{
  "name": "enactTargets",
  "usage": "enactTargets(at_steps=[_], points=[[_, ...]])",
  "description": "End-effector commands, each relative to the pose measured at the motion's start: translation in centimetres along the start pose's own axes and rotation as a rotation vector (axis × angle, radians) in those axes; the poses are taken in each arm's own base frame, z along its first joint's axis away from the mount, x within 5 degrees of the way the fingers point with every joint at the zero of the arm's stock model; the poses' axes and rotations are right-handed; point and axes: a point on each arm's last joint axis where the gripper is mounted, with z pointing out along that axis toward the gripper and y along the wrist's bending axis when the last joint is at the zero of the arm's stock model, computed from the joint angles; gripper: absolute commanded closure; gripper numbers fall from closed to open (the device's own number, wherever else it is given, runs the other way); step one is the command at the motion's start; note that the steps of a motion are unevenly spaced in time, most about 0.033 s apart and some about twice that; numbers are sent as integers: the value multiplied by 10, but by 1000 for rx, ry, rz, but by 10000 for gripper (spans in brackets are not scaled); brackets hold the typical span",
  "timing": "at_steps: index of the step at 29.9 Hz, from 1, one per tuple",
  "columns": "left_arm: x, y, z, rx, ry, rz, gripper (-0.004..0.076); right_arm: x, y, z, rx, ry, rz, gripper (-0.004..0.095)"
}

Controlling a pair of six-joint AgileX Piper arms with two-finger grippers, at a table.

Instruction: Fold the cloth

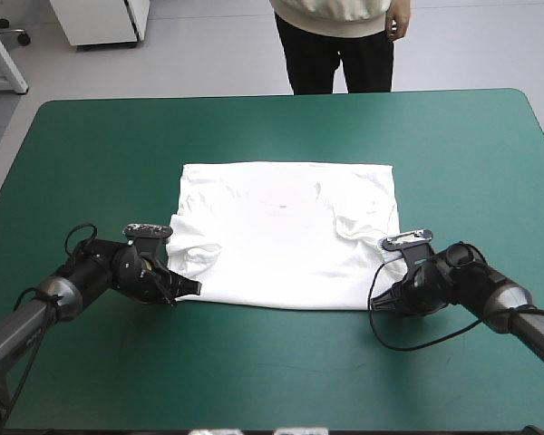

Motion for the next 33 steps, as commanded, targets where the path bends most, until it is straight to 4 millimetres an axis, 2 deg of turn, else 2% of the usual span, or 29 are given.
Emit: enactTargets(at_steps=[1, 4, 9, 14, 24, 28, 33], points=[[3, 2, 4, -21, 41, 20, 733, 5, -2, 5, 6, -26, -31, 780], [3, 2, 4, -21, 41, 20, 733, 13, -3, 9, 9, 5, -43, 924], [4, 3, -2, -30, 25, 50, 733, 20, -5, 2, 24, 54, -50, 926], [14, 5, -23, -52, 33, 76, 733, 31, -9, -31, 27, -8, -47, 925], [38, 6, -69, -42, -17, 106, 733, 69, -17, -91, 9, -95, 12, 925], [39, 5, -85, -34, -84, 107, 733, 69, -16, -107, -22, -167, 36, 926], [14, 2, -101, -36, -199, 118, 733, 51, -17, -125, -8, -251, 26, 925]])
